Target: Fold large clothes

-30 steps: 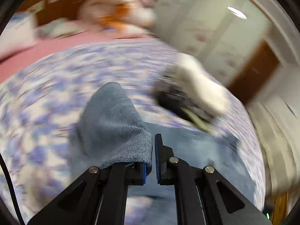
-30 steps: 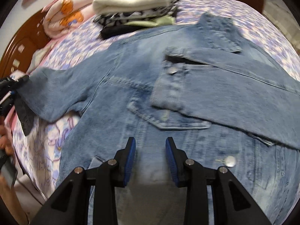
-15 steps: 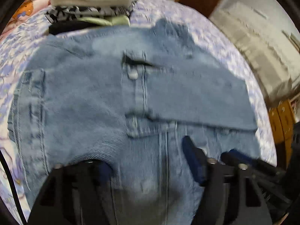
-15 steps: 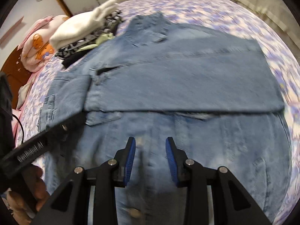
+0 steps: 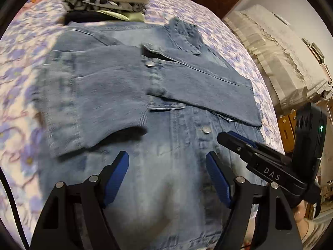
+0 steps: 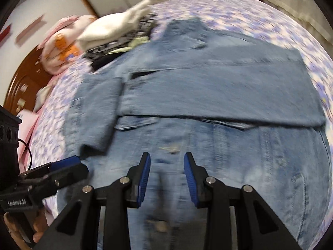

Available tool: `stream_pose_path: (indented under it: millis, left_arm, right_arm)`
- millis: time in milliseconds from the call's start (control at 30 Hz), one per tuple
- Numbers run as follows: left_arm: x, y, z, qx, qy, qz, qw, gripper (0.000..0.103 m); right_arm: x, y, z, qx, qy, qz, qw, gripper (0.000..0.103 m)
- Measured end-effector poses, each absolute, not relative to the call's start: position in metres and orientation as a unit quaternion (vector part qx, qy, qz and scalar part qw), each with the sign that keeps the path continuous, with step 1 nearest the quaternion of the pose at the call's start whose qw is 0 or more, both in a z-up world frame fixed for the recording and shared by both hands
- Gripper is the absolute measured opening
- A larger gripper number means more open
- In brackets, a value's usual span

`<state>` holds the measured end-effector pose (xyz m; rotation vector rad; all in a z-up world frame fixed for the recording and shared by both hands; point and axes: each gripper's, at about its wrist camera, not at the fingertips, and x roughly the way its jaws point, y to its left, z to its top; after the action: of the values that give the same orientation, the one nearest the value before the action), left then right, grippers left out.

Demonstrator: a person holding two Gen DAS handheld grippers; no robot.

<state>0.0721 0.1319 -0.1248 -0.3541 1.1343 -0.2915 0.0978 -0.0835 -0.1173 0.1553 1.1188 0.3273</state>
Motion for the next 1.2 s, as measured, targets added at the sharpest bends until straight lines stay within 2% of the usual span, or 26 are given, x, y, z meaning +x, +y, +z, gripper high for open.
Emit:
stream_pose_path:
  millis: [200,300,567,1000,1067,1100,1133,1200]
  left_arm:
    - [0.042,0.176,-0.120,-0.175,0.523,-0.087,0.830,0.075]
    - [0.026,0.202,-0.122,-0.187,0.518,-0.061,0.832,0.075]
    - [0.007,0.252,-0.146,-0.236,0.520,-0.003,0.821,0.075]
    - [0.011,0.294,-0.166,-0.270,0.517,0.045,0.811,0.075]
    - [0.012,0.295,-0.168,-0.271,0.517,0.044,0.810,0.075]
    - [0.013,0.295,-0.169,-0.272,0.518,0.042,0.810,0.075]
    - [0.014,0.293,-0.168,-0.272,0.518,0.041,0.810,0.075]
    - [0.016,0.289,-0.169,-0.269,0.519,0.037,0.811,0.075]
  right_arm:
    - [0.087,-0.022,-0.106,-0.008,0.503,0.231,0.833,0.034]
    - [0.081,0.009,-0.102,-0.055,0.483,0.260,0.834,0.042]
    - [0.066,0.092,-0.119,-0.218,0.424,0.320,0.819,0.042]
    - [0.068,0.165,-0.167,-0.315,0.424,0.327,0.784,0.042]
    - [0.068,0.163,-0.162,-0.305,0.407,0.326,0.797,0.036]
    - [0.071,0.159,-0.157,-0.290,0.409,0.326,0.801,0.026]
    - [0.075,0.155,-0.150,-0.269,0.412,0.328,0.806,0.022]
    - [0.086,0.139,-0.130,-0.217,0.411,0.326,0.823,0.020]
